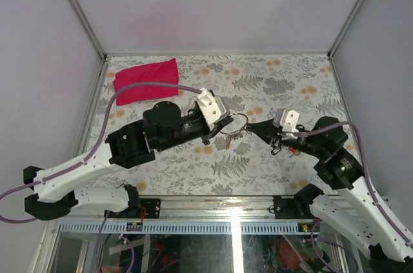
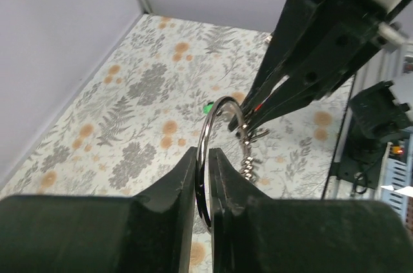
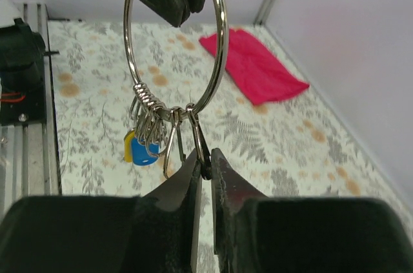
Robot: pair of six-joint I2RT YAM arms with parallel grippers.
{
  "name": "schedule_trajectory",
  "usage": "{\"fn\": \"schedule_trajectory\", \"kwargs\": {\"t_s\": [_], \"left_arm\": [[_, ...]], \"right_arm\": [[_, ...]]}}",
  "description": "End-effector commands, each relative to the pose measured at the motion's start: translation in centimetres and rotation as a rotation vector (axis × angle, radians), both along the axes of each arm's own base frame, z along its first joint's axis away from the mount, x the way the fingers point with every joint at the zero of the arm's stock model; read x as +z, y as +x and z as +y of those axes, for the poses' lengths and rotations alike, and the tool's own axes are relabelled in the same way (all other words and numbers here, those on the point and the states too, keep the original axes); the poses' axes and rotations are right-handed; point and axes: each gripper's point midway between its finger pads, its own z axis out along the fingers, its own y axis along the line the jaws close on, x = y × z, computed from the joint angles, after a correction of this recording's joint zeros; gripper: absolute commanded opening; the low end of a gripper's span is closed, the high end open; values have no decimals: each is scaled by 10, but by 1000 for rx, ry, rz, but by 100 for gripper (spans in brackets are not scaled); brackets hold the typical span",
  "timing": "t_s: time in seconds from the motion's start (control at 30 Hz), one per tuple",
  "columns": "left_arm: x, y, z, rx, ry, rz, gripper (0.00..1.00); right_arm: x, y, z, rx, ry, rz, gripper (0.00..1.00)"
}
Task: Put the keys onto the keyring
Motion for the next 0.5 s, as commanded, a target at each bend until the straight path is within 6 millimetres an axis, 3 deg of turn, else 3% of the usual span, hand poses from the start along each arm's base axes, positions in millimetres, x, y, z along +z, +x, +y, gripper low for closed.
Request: {"fn": "schedule_trajectory", "kwargs": {"t_s": [0.0, 0.1, 0.23, 0.47], "left_arm": [[-25, 18, -2, 77, 58, 8, 16], [-32, 23, -7, 96, 49, 13, 27], [-39, 30, -9, 124, 38, 24, 34], [-42, 35, -1, 172, 7, 34, 49]], "right_arm": [[2, 7, -20, -117, -136, 90, 0], [-3, 4, -24, -131, -181, 179, 0], [-13, 2, -28, -150, -231, 291, 0], [-26, 2, -27, -172, -274, 433, 0]]}}
